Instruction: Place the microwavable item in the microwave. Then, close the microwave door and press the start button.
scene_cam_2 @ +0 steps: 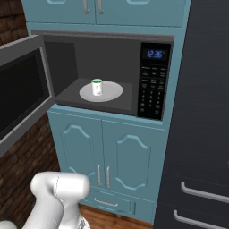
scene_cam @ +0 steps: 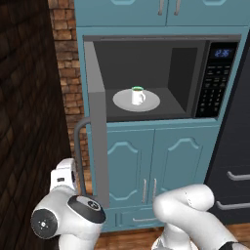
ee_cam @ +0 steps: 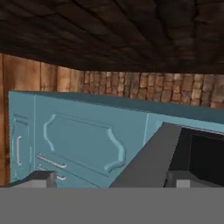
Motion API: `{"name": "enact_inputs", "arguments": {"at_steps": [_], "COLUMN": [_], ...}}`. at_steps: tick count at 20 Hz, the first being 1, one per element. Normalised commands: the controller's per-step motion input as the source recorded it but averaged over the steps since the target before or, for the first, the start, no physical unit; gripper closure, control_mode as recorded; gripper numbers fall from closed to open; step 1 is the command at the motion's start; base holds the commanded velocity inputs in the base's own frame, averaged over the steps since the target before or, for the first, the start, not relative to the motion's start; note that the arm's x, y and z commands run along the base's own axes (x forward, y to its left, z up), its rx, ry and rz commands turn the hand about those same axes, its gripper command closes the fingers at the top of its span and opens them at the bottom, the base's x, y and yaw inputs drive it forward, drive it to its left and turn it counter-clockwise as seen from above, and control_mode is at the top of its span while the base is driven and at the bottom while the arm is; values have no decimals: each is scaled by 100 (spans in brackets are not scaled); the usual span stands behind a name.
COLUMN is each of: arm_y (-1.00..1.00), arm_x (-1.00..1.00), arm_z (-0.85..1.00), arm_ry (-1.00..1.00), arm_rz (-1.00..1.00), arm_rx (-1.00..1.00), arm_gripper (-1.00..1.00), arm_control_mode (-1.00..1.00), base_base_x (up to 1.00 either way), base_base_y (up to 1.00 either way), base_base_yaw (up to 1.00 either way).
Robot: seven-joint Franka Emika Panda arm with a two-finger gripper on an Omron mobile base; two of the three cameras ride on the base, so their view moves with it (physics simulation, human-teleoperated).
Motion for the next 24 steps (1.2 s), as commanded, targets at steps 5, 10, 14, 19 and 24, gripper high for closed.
{"name": "enact_inputs", "arguments": {"at_steps": [5,10,14,19,24], "arm_y": [-77,-93,-100,-100,-100], "arm_x": [-2,0,2,12,29], "arm_z": [15,27,11,0,1], "arm_ry": [-24,-19,-10,-7,-3], "arm_rz": [-37,-32,-30,-18,-10], "arm_rx": [0,0,5,11,13], "arm_gripper": [-100,-100,-100,-100,-100], "arm_control_mode": [-100,-100,-100,-100,-100], "base_base_x": [0,0,0,0,0], "base_base_y": [0,0,0,0,0], "base_base_yaw": [0,0,0,0,0]}}
